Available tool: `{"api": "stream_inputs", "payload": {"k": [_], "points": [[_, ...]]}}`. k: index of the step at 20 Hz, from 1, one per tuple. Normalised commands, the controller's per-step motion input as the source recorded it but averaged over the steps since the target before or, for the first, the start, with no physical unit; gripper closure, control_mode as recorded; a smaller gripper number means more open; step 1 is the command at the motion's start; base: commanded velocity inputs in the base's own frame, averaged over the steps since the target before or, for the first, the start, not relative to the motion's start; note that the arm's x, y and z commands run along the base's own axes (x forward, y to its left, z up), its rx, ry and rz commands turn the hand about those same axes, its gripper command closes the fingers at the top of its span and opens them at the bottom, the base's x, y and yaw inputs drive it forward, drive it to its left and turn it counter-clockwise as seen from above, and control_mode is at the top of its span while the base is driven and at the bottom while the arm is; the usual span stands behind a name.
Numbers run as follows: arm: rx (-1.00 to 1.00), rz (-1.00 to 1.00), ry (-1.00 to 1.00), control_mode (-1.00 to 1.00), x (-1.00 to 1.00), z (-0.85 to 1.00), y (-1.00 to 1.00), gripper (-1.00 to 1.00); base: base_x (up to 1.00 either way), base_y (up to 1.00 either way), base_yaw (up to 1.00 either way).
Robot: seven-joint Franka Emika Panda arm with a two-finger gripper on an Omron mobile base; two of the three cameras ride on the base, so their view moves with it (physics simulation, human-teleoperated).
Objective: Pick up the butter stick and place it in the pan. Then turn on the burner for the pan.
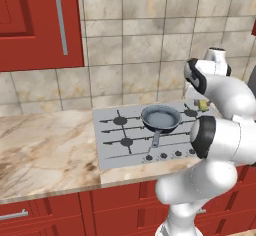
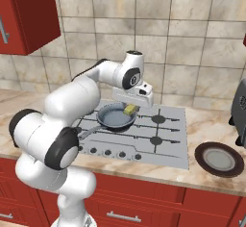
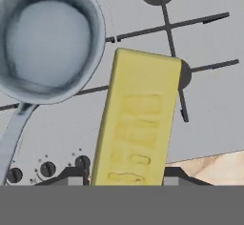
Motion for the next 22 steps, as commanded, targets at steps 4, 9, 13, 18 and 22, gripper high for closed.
{"api": "stream_inputs", "payload": {"k": [4,9,13,18,22], "points": [[0.00,0.13,0.00,-1.00,0.27,0.00,0.31,1.00,0.00,0.00,0.00],[0.00,0.14,0.02,-1.00,0.31,-0.08,0.31,1.00,0.00,0.00,0.00],[0.00,0.14,0.03,-1.00,0.31,-0.07,0.25,1.00,0.00,0.00,0.00],[0.00,0.13,0.07,-1.00,0.39,-0.05,0.18,1.00,0.00,0.00,0.00],[0.00,0.09,0.05,-1.00,0.26,-0.09,0.14,1.00,0.00,0.00,0.00]]}}
